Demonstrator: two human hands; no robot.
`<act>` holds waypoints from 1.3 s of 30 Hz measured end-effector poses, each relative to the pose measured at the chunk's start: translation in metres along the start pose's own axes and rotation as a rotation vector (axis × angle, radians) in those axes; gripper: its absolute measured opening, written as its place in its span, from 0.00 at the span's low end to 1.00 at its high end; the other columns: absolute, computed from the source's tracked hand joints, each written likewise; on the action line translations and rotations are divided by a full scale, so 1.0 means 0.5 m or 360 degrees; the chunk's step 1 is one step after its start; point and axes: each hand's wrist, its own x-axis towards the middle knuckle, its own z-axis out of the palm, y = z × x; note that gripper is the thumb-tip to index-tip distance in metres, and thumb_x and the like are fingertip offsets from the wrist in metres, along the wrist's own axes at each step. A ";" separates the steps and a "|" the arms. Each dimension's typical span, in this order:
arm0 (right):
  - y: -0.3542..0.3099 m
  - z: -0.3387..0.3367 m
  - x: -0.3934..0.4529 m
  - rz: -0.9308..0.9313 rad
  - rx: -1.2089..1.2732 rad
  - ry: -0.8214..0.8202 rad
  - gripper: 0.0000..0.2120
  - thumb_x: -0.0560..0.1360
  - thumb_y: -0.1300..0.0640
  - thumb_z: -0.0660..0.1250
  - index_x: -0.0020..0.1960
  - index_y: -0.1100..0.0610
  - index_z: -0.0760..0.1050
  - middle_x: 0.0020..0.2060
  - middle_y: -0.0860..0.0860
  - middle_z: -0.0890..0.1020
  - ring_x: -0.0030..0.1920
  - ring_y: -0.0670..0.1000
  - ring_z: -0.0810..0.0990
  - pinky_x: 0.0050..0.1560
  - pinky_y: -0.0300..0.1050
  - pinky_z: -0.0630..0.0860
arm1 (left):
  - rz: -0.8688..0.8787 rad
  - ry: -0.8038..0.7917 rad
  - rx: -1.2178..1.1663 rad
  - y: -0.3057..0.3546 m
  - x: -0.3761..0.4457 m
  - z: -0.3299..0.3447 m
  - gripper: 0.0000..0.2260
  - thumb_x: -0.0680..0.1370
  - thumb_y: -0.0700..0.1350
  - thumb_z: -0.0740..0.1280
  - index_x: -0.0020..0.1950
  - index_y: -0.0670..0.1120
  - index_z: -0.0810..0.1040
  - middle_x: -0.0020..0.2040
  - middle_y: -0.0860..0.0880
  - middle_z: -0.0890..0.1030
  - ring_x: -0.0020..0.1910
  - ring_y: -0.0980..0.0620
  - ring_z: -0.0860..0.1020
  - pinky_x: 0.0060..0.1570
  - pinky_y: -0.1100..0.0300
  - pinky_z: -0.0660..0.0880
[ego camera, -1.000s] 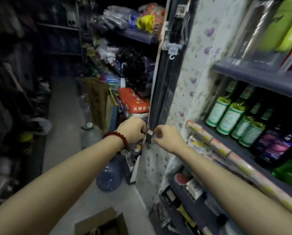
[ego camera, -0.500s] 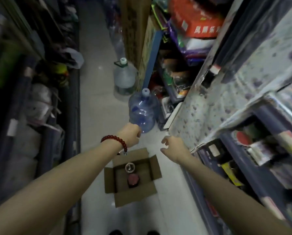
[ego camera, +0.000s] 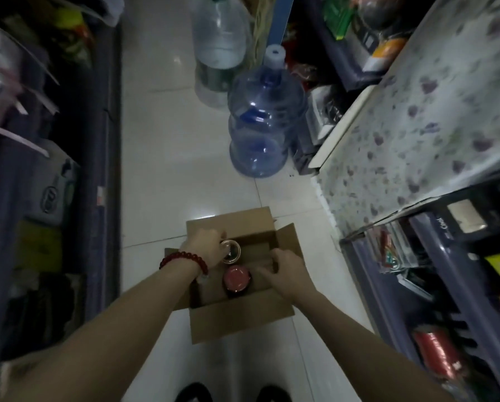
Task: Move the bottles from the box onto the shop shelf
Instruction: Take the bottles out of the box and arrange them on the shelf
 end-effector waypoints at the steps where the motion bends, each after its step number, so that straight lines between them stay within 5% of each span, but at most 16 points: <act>1: 0.020 0.033 0.016 -0.0008 0.0036 -0.0013 0.19 0.73 0.46 0.68 0.56 0.58 0.73 0.53 0.55 0.78 0.54 0.53 0.76 0.49 0.43 0.73 | -0.0014 0.0006 -0.0042 -0.013 0.018 0.030 0.14 0.78 0.48 0.63 0.62 0.46 0.73 0.58 0.43 0.78 0.55 0.45 0.77 0.52 0.54 0.75; 9: 0.125 0.255 0.090 -0.0041 0.0438 0.0105 0.31 0.68 0.44 0.74 0.65 0.50 0.66 0.63 0.48 0.69 0.63 0.48 0.68 0.54 0.36 0.66 | -0.0025 0.0256 -0.0689 -0.107 0.125 0.232 0.27 0.77 0.51 0.66 0.74 0.51 0.63 0.71 0.43 0.67 0.68 0.44 0.69 0.66 0.54 0.66; 15: 0.159 0.379 0.138 0.0044 0.0510 0.0217 0.50 0.64 0.36 0.74 0.76 0.51 0.52 0.72 0.50 0.61 0.71 0.50 0.62 0.63 0.40 0.65 | 0.0058 0.0420 -0.1086 -0.131 0.207 0.324 0.31 0.74 0.56 0.68 0.74 0.53 0.63 0.72 0.47 0.65 0.69 0.48 0.67 0.64 0.56 0.65; 20: 0.172 0.431 0.173 0.0097 0.0610 0.0246 0.56 0.60 0.38 0.77 0.77 0.49 0.47 0.74 0.50 0.59 0.73 0.50 0.60 0.69 0.47 0.65 | 0.0157 0.0425 -0.1066 -0.139 0.256 0.378 0.33 0.70 0.57 0.72 0.73 0.54 0.64 0.72 0.49 0.65 0.69 0.50 0.67 0.61 0.60 0.65; 25: 0.182 0.450 0.179 -0.0066 0.0732 0.0261 0.52 0.58 0.44 0.79 0.74 0.45 0.54 0.67 0.44 0.67 0.64 0.42 0.68 0.55 0.28 0.66 | 0.0155 0.0471 -0.1067 -0.144 0.278 0.393 0.36 0.66 0.53 0.76 0.71 0.55 0.65 0.70 0.48 0.65 0.68 0.48 0.66 0.66 0.50 0.69; 32: 0.196 0.444 0.178 -0.0098 0.0694 0.0391 0.39 0.62 0.45 0.79 0.67 0.49 0.65 0.62 0.46 0.75 0.60 0.45 0.75 0.55 0.30 0.70 | 0.0177 0.0579 -0.1044 -0.167 0.281 0.402 0.36 0.65 0.51 0.78 0.70 0.54 0.67 0.66 0.49 0.71 0.59 0.58 0.67 0.55 0.62 0.67; 39: 0.226 0.387 0.183 -0.0064 0.0692 0.0482 0.37 0.64 0.49 0.79 0.68 0.49 0.65 0.63 0.48 0.75 0.61 0.46 0.75 0.57 0.34 0.71 | 0.0143 0.0631 -0.0952 -0.175 0.272 0.396 0.34 0.65 0.50 0.78 0.69 0.53 0.69 0.65 0.50 0.74 0.63 0.53 0.72 0.58 0.62 0.69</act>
